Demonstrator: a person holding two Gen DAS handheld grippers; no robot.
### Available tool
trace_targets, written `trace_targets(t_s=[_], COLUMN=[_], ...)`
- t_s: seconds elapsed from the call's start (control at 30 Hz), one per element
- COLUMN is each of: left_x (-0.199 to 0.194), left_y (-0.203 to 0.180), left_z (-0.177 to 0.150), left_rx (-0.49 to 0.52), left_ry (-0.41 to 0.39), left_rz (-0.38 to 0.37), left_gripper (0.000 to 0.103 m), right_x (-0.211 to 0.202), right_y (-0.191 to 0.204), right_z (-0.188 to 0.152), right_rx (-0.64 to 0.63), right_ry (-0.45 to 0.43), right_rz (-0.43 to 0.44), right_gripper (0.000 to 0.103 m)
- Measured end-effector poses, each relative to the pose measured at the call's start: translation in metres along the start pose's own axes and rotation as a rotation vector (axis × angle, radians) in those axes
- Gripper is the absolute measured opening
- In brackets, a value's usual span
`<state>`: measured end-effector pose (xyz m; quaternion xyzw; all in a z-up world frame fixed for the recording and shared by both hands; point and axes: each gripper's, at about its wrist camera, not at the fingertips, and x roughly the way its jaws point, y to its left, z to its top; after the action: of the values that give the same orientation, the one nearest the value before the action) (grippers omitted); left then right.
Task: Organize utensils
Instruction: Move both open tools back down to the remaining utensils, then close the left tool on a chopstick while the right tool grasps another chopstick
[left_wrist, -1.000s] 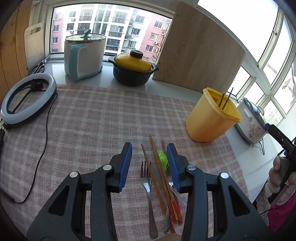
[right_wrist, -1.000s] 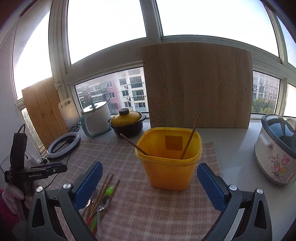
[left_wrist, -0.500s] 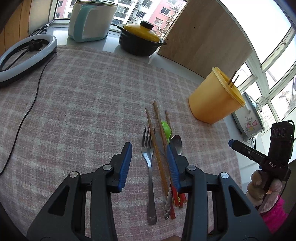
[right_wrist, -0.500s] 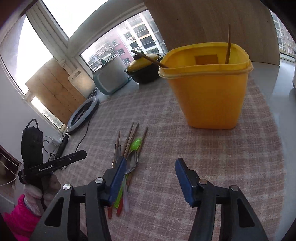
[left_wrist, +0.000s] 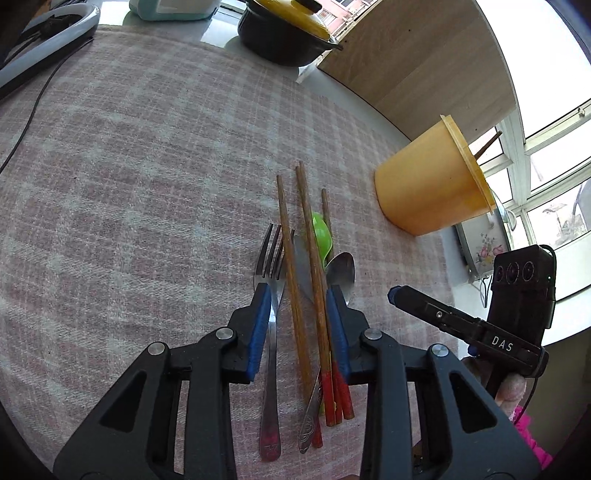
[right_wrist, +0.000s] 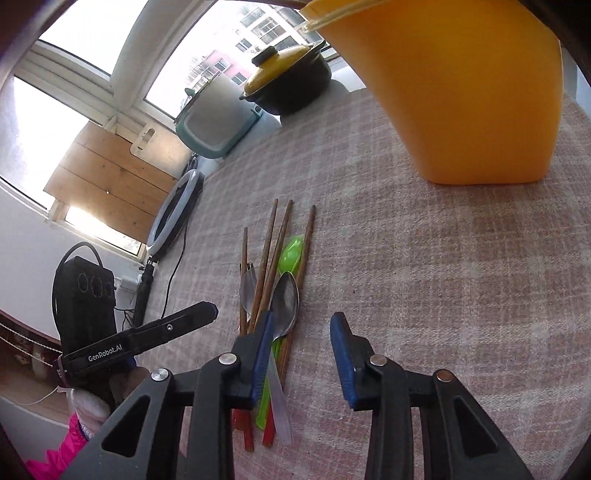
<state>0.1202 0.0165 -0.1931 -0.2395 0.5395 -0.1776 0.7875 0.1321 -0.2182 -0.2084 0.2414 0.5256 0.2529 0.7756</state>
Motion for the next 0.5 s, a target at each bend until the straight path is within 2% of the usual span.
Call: trace_targets(t_s=[0.17, 0.5], left_x=[0.013, 0.026], left_y=[0.001, 0.006], left_z=[0.003, 0.009], left_rx=[-0.011, -0.043], left_ry=[0.027, 0.047], left_rz=[0.0, -0.017], left_gripper=[0.025, 0.025], right_x=[0.012, 0.031], right_y=[0.0, -0.002], right_z=[0.005, 0.01], right_rx=[0.035, 0.083], right_ry=[0.016, 0.048], right_rz=[0.031, 0.058], right_gripper=[0.031, 0.026])
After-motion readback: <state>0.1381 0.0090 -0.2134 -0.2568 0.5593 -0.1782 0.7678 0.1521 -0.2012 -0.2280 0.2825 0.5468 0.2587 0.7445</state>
